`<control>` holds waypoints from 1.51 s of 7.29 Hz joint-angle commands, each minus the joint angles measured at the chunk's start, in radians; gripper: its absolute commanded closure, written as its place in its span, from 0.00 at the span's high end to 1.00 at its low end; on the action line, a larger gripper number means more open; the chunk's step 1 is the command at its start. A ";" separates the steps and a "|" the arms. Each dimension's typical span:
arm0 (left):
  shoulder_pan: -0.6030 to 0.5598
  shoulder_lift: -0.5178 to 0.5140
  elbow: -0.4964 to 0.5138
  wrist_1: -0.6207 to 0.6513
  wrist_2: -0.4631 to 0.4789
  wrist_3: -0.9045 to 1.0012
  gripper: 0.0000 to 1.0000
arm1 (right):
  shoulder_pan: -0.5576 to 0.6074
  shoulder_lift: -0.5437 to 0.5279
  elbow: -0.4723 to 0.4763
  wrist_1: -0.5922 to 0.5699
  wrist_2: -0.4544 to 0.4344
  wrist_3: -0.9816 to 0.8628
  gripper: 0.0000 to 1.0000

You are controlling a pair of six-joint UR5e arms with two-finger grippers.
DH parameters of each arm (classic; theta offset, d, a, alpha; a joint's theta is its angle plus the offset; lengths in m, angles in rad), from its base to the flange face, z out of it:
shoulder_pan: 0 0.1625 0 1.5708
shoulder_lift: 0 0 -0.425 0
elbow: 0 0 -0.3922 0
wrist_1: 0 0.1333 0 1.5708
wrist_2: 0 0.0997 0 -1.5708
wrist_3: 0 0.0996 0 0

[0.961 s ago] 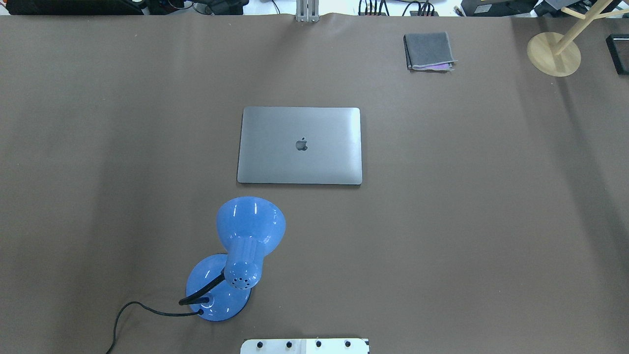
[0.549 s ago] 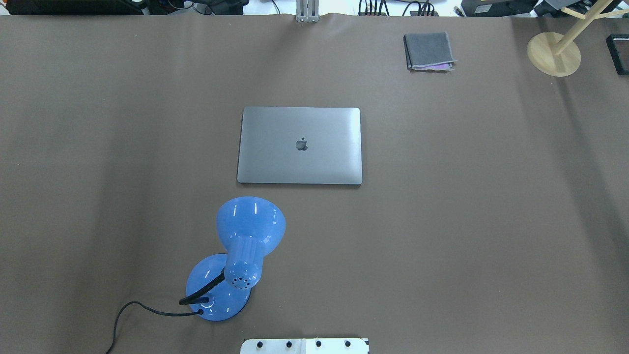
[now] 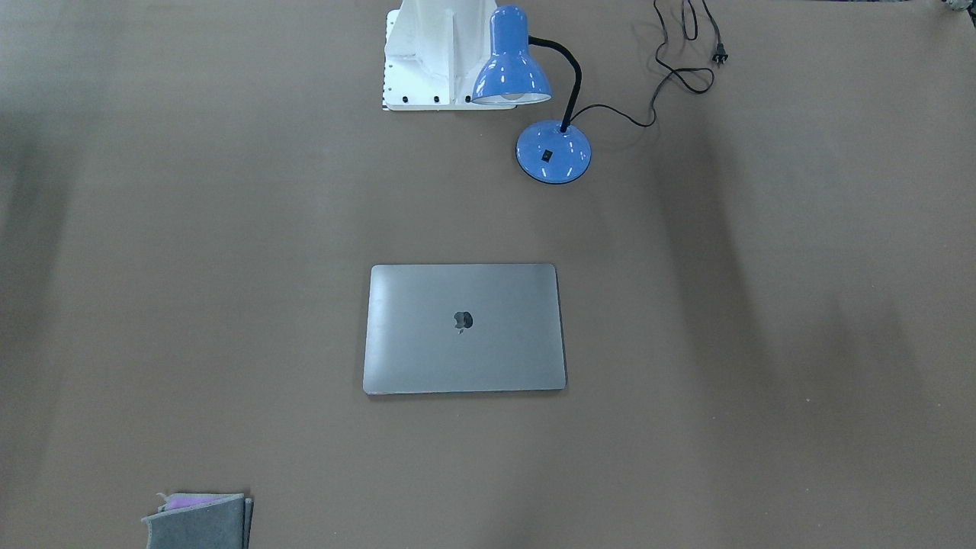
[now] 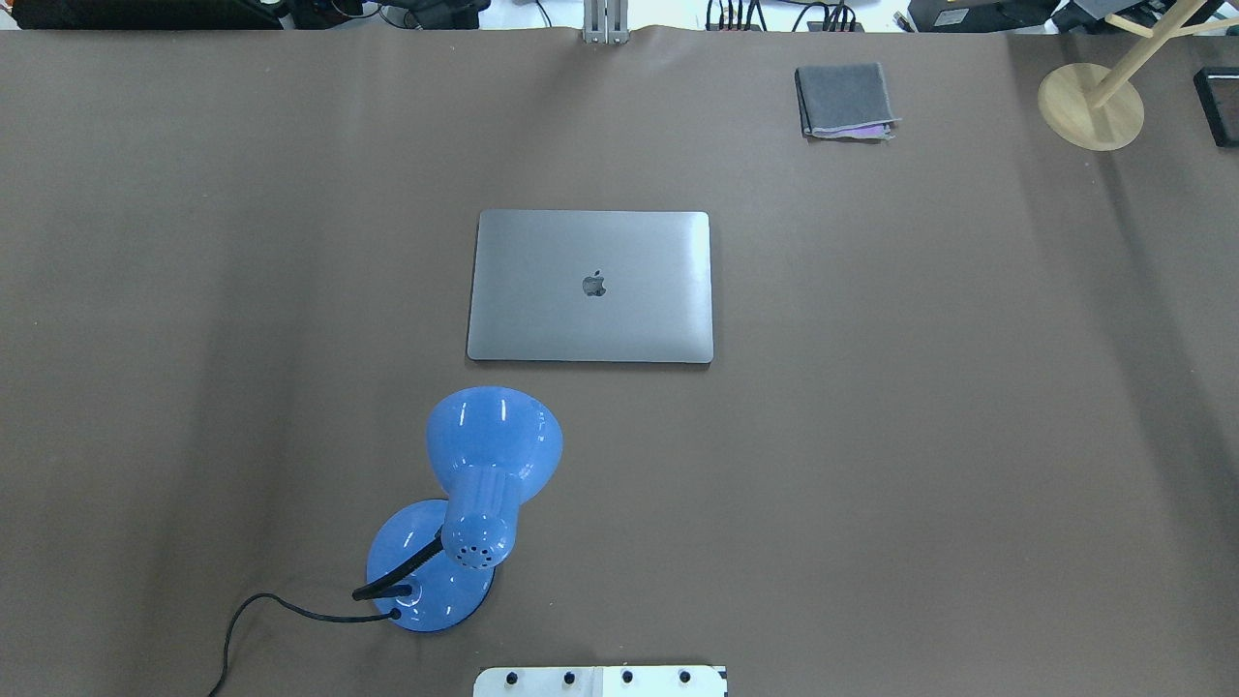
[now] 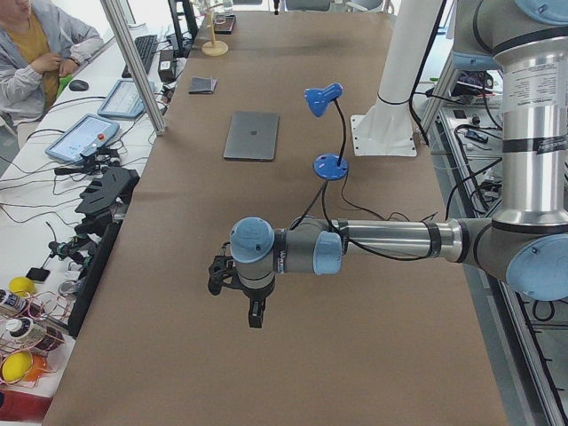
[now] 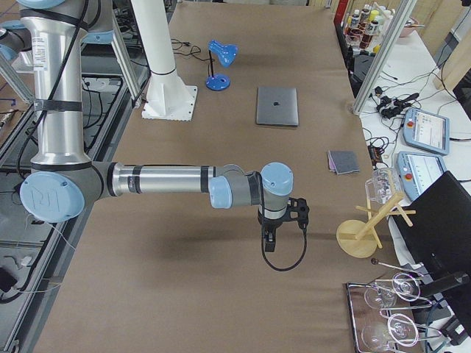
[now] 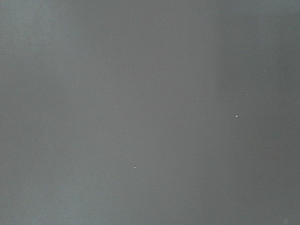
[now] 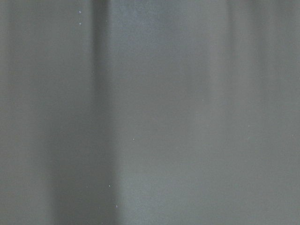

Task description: Close laptop

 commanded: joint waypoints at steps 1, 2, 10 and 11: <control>0.001 0.004 -0.001 0.000 -0.003 0.000 0.98 | -0.002 0.002 0.002 0.000 -0.001 0.002 1.00; -0.001 0.005 -0.019 0.000 -0.003 -0.001 0.98 | -0.003 0.004 -0.001 0.000 -0.001 0.003 1.00; 0.002 0.005 -0.047 0.000 0.010 0.003 0.98 | -0.005 -0.004 0.000 0.000 0.002 0.000 1.00; 0.001 0.005 -0.056 0.004 0.005 0.002 0.98 | -0.005 -0.004 0.000 0.000 0.002 0.000 1.00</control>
